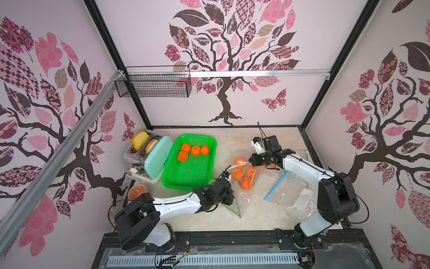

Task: Open the zip-top bag and take out the orange
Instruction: Adjust the zipper food storage bag at the center of the board, then pick up the orange from the zipper food storage bag.

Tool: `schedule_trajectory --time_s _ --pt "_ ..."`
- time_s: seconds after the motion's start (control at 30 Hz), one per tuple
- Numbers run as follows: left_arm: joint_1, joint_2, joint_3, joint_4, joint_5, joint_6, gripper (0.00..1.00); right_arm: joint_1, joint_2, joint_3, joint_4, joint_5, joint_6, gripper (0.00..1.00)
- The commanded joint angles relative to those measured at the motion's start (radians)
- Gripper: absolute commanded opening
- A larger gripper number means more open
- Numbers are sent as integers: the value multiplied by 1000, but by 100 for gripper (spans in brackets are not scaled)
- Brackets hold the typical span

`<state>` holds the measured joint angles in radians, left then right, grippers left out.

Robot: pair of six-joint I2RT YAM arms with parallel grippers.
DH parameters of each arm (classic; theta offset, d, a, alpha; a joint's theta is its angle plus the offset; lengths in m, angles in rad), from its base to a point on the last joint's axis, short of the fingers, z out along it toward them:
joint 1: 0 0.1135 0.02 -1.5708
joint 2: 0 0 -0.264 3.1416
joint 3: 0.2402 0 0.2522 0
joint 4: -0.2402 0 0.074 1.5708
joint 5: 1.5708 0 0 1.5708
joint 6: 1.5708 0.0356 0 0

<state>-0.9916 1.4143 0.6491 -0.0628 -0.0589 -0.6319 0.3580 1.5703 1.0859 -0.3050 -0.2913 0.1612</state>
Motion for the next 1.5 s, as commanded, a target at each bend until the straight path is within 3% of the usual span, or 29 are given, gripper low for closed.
schedule_trajectory --time_s 0.0,0.23,0.63,0.8,1.17,1.47 --pt "-5 -32 -31 41 3 -5 53 9 -100 -38 33 93 145 0" --pt "-29 -38 -105 138 45 13 59 10 -311 -141 71 364 211 0" --pt "-88 76 -80 250 45 73 63 10 -327 -220 93 374 219 0" --pt "-89 42 -79 195 49 87 51 8 -314 -234 106 402 212 0" --pt "-113 -29 -176 169 109 72 2 -1 -293 -243 120 398 203 0" --pt "-116 40 -167 245 63 39 0 -2 -287 -250 124 384 199 0"
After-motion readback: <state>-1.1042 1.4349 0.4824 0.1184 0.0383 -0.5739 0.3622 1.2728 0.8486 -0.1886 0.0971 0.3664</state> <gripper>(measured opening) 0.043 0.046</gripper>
